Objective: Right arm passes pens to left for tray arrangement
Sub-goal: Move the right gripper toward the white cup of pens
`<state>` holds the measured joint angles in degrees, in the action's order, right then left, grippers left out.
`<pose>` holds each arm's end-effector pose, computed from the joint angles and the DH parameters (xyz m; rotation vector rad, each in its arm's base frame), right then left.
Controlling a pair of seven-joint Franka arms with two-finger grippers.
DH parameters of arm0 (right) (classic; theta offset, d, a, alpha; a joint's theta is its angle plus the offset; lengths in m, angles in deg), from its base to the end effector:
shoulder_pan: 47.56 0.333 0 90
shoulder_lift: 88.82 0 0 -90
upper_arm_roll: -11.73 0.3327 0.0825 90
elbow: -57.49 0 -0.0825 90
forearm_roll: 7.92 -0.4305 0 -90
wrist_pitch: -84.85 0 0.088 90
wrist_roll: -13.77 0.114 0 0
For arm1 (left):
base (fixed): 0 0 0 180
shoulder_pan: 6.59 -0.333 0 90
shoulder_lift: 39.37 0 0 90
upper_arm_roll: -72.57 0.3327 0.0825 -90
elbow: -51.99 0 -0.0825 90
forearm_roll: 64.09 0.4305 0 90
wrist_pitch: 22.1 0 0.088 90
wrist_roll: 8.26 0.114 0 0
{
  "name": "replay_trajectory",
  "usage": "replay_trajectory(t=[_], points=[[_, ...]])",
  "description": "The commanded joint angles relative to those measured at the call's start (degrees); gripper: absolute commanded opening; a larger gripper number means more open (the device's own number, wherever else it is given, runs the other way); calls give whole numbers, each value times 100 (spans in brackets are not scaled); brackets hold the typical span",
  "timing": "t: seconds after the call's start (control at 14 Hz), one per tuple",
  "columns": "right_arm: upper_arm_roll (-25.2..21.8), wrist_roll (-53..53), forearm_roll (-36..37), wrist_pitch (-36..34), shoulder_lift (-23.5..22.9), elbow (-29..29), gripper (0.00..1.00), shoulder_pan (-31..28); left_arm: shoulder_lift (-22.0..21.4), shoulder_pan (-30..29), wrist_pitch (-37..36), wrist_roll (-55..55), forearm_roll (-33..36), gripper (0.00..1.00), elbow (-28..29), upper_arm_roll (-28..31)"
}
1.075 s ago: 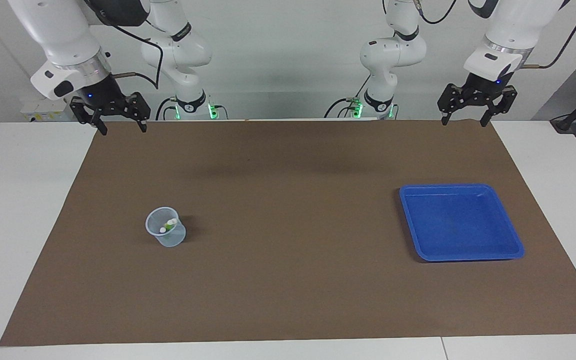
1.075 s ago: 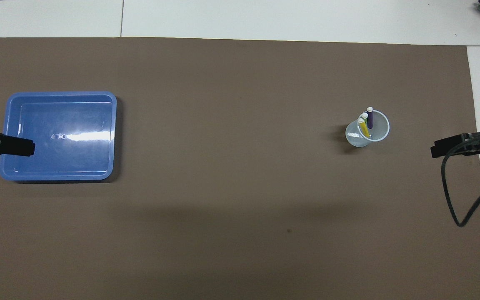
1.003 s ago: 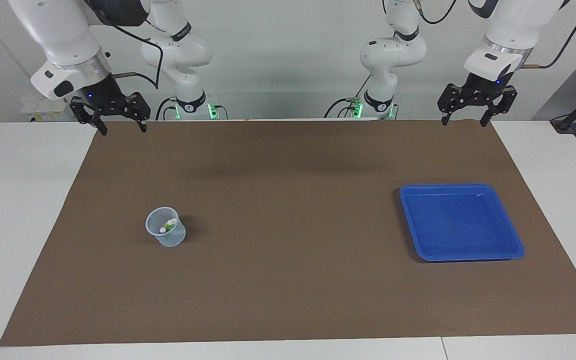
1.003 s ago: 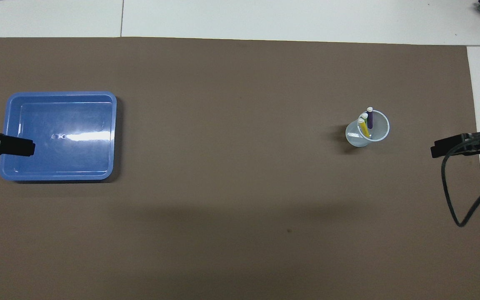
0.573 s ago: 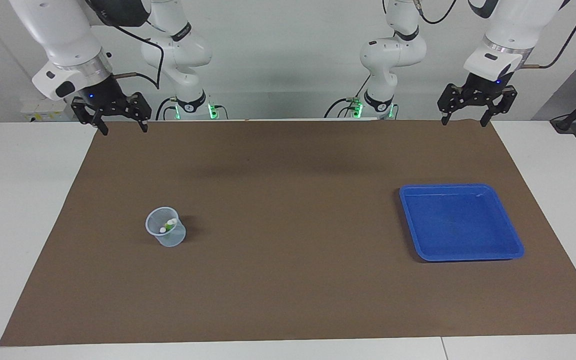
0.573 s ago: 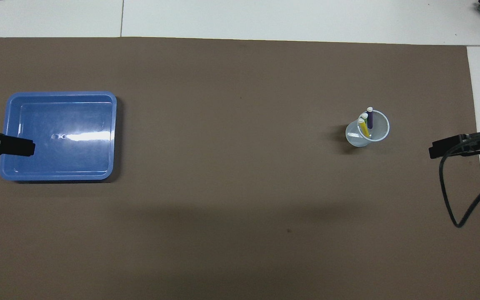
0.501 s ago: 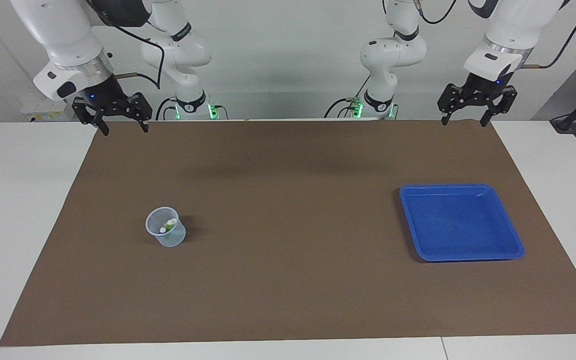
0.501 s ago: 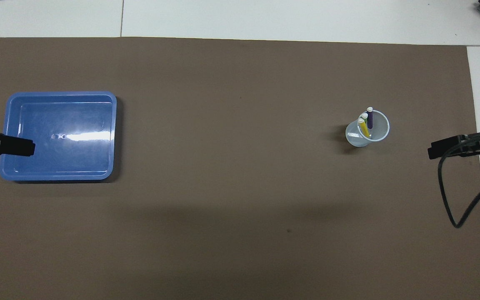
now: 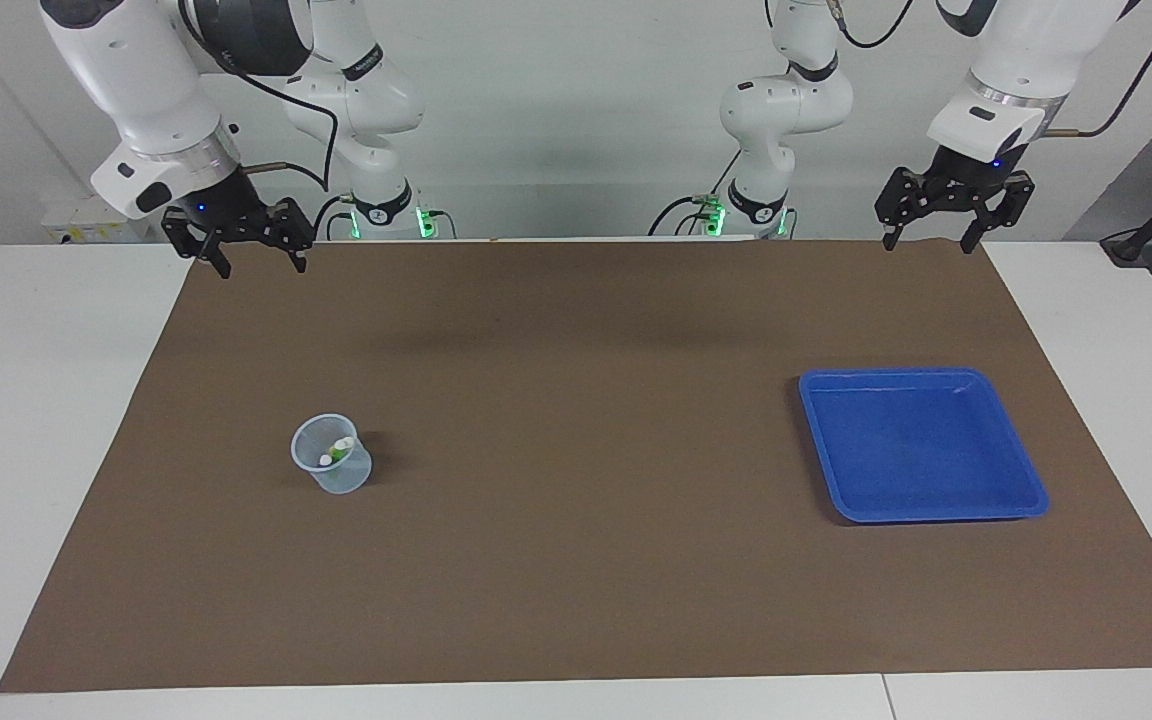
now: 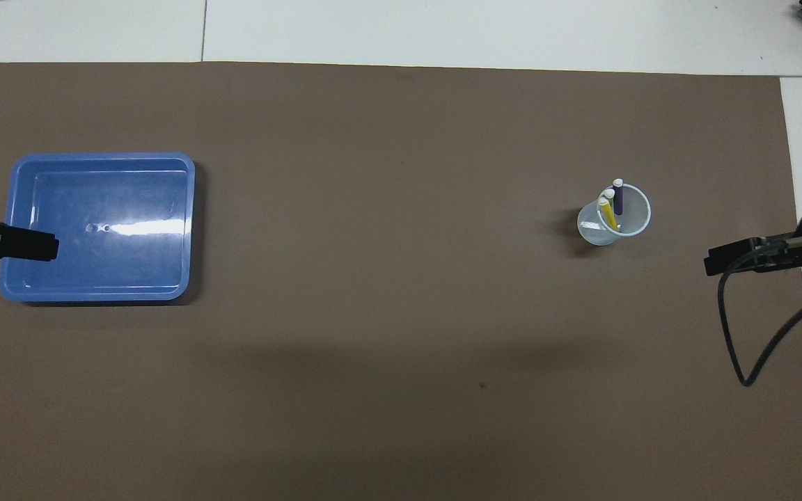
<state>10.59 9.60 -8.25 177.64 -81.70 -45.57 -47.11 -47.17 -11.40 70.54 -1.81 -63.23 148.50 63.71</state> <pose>0.5589 -0.0067 0.5922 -3.1285 -0.0947 0.0855 0.5595 -0.0440 0.6574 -3.0896 0.2831 -0.1027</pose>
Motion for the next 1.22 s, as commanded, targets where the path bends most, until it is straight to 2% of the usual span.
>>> replay_trajectory(t=[0.0,0.57,0.79,0.93,1.15], points=[[35,-40,-72,396,210,-354,100,-71,-169,-3,0,67,54,100,175,16],[44,-40,-72,1592,-97,-469,100,-27,-169,-3,0,67,54,100,175,16],[44,-32,-90,1768,-343,-329,95,-36,-169,-3,0,67,54,100,175,16],[52,-32,-99,1813,-475,-250,100,-45,-169,-3,0,67,54,100,175,16],[52,-49,-90,1980,-598,-241,100,-18,-169,-3,0,58,54,100,175,16]])
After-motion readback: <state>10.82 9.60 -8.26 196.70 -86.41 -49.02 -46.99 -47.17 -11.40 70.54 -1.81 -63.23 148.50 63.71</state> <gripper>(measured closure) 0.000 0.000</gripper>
